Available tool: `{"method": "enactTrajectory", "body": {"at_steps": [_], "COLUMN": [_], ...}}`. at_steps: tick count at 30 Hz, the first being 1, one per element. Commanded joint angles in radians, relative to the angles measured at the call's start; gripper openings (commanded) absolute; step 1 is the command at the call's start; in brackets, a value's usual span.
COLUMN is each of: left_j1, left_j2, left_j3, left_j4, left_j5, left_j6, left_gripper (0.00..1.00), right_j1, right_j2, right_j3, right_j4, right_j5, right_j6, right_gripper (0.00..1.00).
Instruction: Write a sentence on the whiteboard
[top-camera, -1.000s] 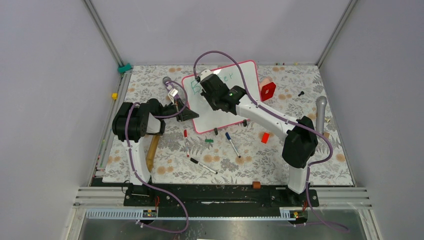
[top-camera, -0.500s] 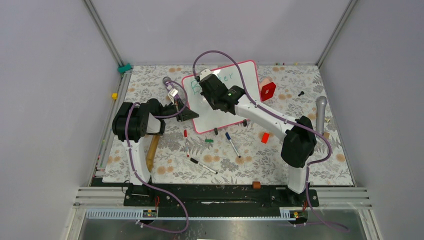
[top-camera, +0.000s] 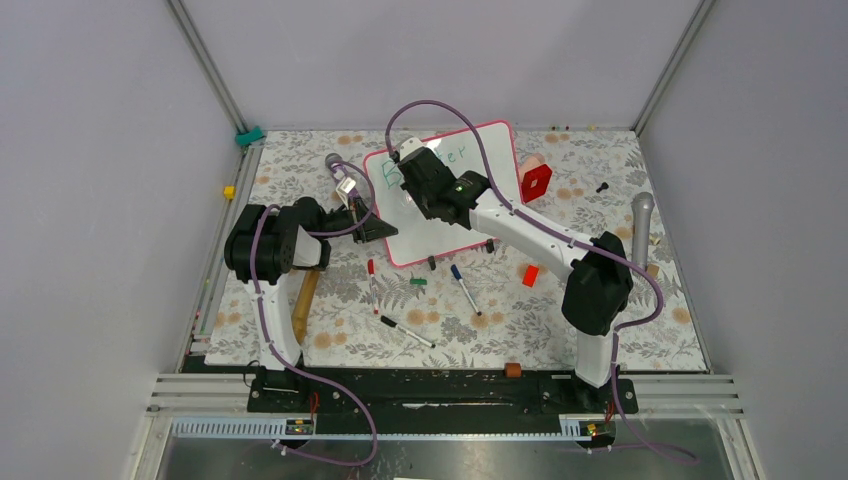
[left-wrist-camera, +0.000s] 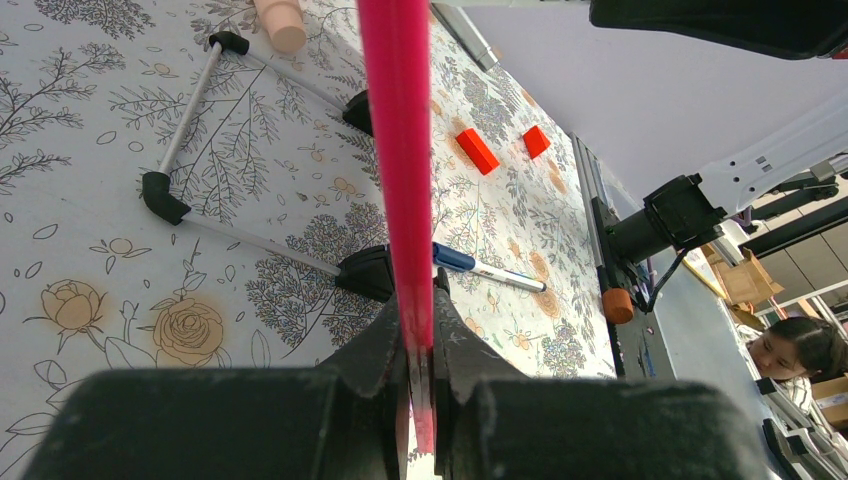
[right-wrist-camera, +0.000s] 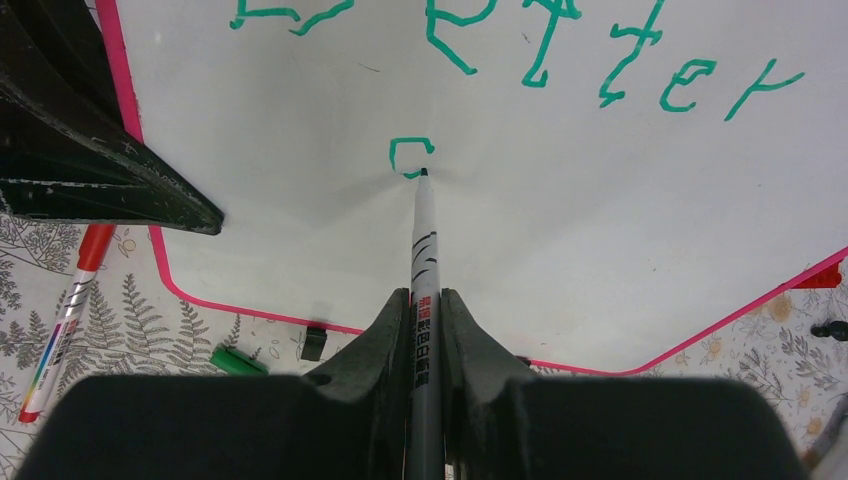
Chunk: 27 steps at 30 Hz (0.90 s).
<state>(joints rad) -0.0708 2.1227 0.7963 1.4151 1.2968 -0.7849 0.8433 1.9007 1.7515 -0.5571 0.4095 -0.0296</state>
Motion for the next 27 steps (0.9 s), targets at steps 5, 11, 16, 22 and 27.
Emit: {"method": "enactTrajectory", "body": {"at_steps": [5, 11, 16, 22, 27], "left_j1": [-0.021, -0.02, -0.021, -0.021, -0.02], "left_j2": [0.028, 0.028, 0.027, 0.028, 0.028], "left_j3": [-0.003, -0.003, -0.003, -0.002, -0.003], "left_j4": [0.045, 0.044, 0.045, 0.045, 0.045], "left_j5": [0.138, 0.138, 0.138, 0.138, 0.138], "left_j6": [0.088, 0.088, 0.088, 0.088, 0.088], "left_gripper": [0.0, 0.0, 0.0, 0.0, 0.0], "right_j1": [0.002, 0.002, 0.002, 0.002, 0.002], "right_j2": [-0.035, -0.035, -0.036, -0.014, 0.0], "right_j3": [0.05, 0.073, 0.094, 0.124, 0.135], "right_j4": [0.041, 0.042, 0.042, 0.034, 0.03], "right_j5": [0.042, 0.053, 0.058, 0.06, 0.062], "right_j6": [0.002, -0.004, -0.009, -0.015, -0.014], "right_gripper": [0.0, 0.0, 0.0, 0.0, 0.0]}}
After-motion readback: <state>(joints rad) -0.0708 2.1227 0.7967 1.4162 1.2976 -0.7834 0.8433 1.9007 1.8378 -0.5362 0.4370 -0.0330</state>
